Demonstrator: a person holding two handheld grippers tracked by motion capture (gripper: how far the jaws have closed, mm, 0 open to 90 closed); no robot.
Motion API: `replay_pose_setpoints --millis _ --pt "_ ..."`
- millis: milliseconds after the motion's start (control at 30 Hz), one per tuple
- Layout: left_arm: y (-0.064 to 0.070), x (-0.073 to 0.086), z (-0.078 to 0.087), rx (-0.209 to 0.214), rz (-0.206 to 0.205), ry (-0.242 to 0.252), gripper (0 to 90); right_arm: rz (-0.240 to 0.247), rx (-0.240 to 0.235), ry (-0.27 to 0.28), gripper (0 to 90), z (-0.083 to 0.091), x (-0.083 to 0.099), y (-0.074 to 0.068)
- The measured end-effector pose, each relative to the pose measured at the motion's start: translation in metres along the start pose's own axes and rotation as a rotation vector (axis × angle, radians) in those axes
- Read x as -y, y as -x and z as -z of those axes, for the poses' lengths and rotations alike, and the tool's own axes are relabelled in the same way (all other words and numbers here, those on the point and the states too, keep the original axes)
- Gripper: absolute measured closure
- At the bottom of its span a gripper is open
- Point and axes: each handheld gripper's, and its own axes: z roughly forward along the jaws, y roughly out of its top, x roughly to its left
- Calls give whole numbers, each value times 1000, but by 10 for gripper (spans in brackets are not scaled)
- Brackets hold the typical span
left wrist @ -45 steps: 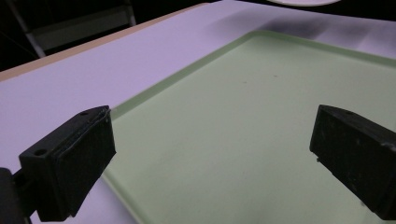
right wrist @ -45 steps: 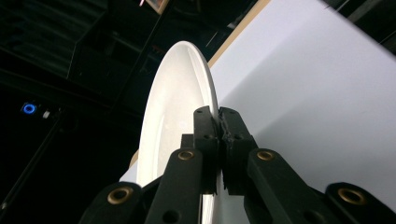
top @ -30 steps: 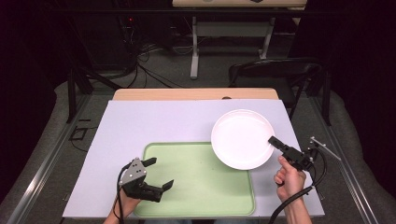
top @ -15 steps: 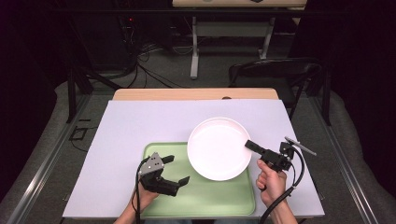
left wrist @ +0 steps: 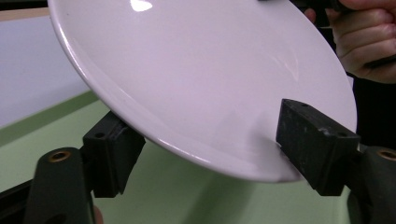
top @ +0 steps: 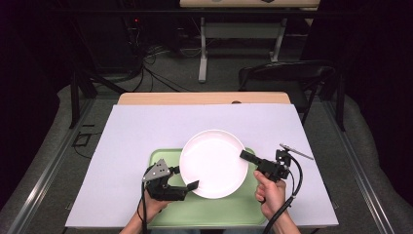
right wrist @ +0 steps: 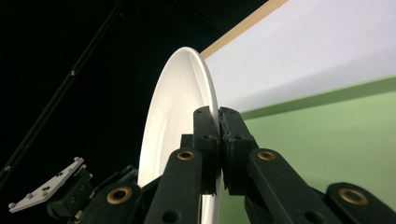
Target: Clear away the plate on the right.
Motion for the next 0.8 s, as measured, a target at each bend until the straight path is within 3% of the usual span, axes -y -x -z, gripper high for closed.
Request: replay_pose_setpoints --millis 233,333,800 --pt "-5 1 8 10 66 58 411 -8 -14 -9 872 -4 5 2" --pt "-7 1 11 22 83 70 487 20 -12 -9 868 -4 6 2" --pt "-17 -1 22 16 132 90 613 105 -2 -45 851 -7 10 -7"
